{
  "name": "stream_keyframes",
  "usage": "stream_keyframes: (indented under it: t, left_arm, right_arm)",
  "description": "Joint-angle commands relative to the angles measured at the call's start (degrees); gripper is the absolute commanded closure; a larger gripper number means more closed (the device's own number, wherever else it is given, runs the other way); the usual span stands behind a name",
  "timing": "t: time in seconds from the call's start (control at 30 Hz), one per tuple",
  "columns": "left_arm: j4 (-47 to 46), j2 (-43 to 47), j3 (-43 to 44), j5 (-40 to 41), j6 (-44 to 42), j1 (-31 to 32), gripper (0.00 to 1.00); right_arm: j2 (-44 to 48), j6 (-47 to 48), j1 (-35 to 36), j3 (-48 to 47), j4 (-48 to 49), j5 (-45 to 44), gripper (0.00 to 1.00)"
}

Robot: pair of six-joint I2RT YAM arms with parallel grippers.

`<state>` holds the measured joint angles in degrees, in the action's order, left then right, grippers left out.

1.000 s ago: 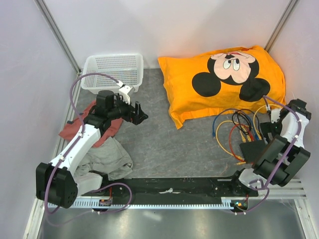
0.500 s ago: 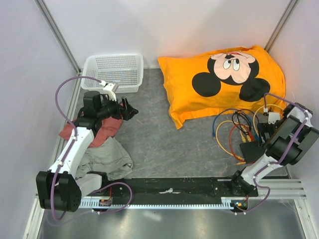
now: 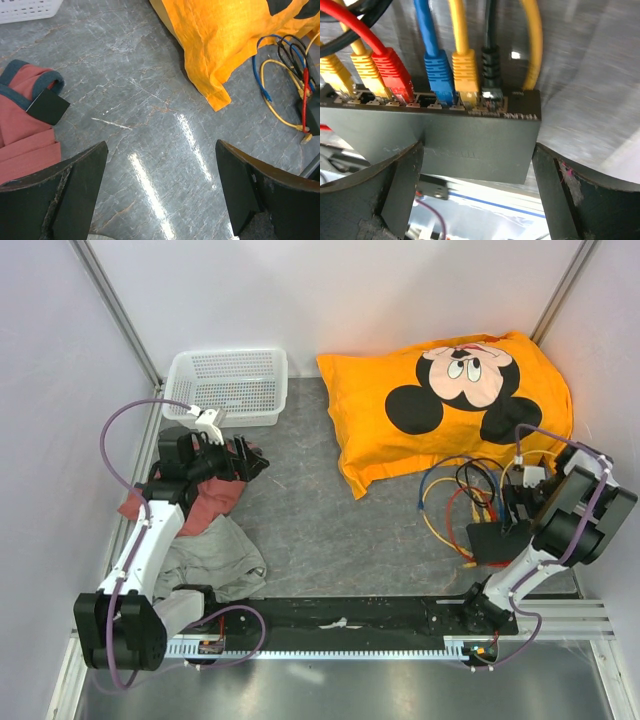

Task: Pull the plug from the switch port

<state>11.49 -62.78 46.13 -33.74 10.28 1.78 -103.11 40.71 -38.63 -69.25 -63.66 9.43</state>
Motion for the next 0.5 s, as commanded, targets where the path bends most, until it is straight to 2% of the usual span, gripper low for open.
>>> stream_keyframes:
  t: [0.0, 0.13, 0.2, 0.4, 0.47]
  left_arm:
    - [-2.69, 2.84, -1.39, -1.95, 2.46, -1.34, 0.04]
    - [-2.79, 4.68, -2.80, -3.00, 2.99, -3.35, 0.04]
    - [-2.78, 5.48, -3.41, -3.44, 3.25, -3.80, 0.04]
    - [-3.05, 6.27, -3.15, -4.06, 3.60, -4.24, 0.04]
    - [-3.05, 6.09, -2.71, -3.88, 3.60, -4.51, 0.04]
  right_arm:
    - [0.46, -6.77, 6.80, 3.51, -6.04, 9.89, 0.05]
    - [-0.86, -11.00, 11.54, 4.39, -7.80, 13.32, 0.07]
    - [-1.13, -11.70, 14.80, 4.13, -7.27, 12.28, 0.08]
    - [-2.26, -13.46, 31.56, -1.14, -8.06, 11.84, 0.07]
    - [-3.58, -13.46, 34.84, -4.03, -9.89, 12.89, 0.07]
